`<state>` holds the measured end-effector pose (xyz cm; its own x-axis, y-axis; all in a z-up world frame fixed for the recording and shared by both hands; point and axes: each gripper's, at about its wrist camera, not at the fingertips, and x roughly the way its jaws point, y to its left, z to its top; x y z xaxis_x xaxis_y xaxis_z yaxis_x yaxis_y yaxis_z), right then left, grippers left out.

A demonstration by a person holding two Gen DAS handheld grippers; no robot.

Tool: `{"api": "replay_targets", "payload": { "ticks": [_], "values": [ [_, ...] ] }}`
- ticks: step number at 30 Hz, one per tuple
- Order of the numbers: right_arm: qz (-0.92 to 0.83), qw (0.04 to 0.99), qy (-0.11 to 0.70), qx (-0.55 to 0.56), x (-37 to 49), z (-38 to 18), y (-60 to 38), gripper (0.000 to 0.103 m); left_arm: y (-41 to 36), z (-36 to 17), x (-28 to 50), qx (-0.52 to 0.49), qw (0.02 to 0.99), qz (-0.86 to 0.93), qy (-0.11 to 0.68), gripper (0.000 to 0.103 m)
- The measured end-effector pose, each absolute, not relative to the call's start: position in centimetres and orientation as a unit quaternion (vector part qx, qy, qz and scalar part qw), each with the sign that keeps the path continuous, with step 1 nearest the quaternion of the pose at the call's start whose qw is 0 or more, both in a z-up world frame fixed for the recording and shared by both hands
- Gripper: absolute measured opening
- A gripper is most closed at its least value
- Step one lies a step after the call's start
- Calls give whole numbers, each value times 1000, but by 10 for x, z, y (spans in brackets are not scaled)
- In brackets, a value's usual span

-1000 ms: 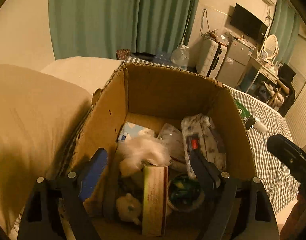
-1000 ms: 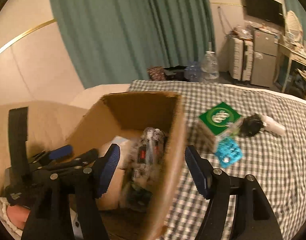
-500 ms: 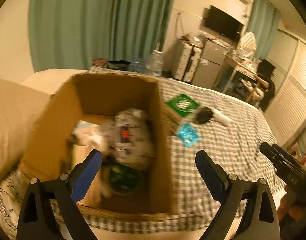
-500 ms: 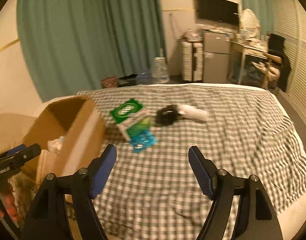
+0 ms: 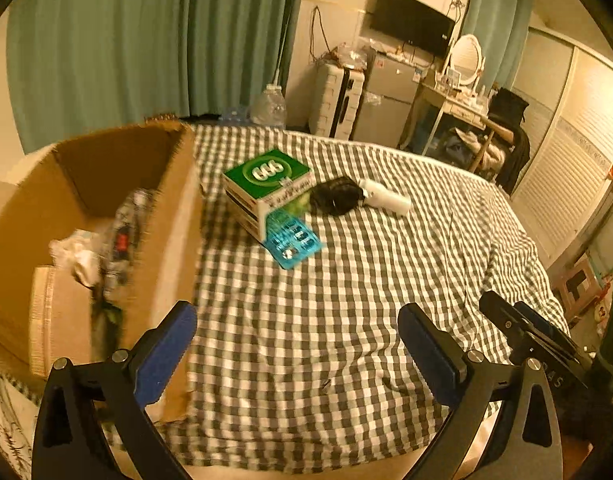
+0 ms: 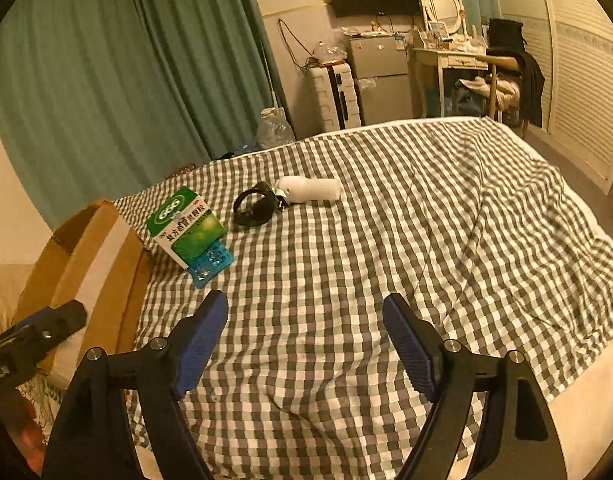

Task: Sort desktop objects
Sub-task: 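Withdraw both tools from the box toward the remaining items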

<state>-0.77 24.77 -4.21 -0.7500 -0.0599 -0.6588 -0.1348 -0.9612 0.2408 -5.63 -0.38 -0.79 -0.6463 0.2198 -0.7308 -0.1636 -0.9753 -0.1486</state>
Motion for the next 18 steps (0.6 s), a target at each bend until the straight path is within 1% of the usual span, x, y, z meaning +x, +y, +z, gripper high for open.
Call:
{"api": "replay_targets", "payload": {
  "ticks": [4, 8, 12, 16, 18],
  "values": [
    [922, 14, 144, -360, -22, -53, 255, 80, 7, -24, -81, -416, 98, 904, -25, 103],
    [919, -9, 132, -371, -47, -64, 256, 80, 19, -33, -113, -415, 108, 903, 18, 103],
    [923, -11, 112, -368, -75, -68, 255, 80, 31, -37, -153, -415, 110, 902, 46, 103],
    [922, -17, 125, -365, -102, -70, 263, 80, 37, -42, -190, -430, 96, 896, 59, 103],
    [922, -15, 127, -365, -115, -73, 267, 80, 37, -44, -211, -440, 96, 891, 53, 103]
  ]
}}
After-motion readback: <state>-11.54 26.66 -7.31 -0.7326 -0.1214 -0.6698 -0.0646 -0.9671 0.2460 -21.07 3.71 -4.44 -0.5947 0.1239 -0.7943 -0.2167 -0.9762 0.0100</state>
